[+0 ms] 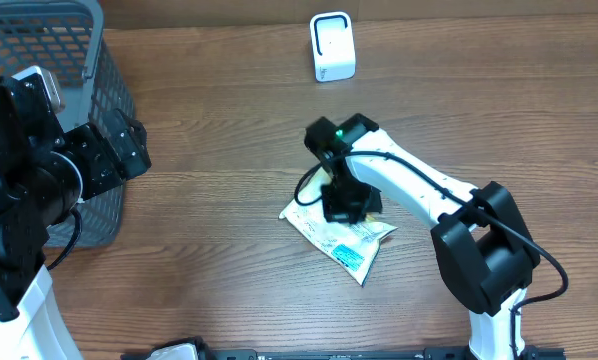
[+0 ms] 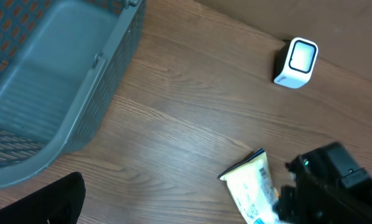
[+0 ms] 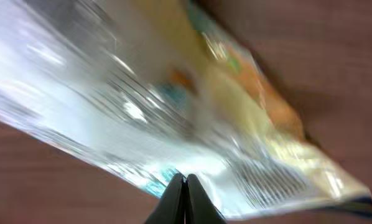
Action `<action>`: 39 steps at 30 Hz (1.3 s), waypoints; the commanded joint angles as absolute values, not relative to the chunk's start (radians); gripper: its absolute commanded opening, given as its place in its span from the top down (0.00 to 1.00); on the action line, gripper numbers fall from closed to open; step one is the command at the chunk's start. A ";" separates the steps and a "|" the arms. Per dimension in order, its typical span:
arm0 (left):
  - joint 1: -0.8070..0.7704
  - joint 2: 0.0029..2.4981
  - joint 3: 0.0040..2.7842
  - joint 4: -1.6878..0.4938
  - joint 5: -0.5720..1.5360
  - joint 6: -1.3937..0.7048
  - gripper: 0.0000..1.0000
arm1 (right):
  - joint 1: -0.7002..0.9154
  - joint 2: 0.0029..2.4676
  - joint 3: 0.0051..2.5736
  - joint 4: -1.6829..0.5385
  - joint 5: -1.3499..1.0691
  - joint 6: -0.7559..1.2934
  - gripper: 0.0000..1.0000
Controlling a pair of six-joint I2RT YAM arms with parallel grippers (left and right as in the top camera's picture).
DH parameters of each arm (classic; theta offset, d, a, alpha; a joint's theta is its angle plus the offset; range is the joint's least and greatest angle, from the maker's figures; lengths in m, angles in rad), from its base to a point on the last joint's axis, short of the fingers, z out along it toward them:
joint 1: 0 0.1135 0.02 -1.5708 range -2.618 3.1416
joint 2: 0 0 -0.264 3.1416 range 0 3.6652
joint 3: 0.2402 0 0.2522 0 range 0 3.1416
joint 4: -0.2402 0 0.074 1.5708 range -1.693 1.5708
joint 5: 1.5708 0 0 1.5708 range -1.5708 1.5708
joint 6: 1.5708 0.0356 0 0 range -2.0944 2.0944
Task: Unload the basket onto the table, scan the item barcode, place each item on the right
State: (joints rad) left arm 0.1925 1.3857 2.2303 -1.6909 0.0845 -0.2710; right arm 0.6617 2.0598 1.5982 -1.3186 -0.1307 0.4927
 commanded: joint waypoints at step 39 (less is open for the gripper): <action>0.198 1.386 2.231 -1.689 0.074 -0.284 0.00 | 0.385 1.851 2.085 -1.559 -0.071 0.438 0.87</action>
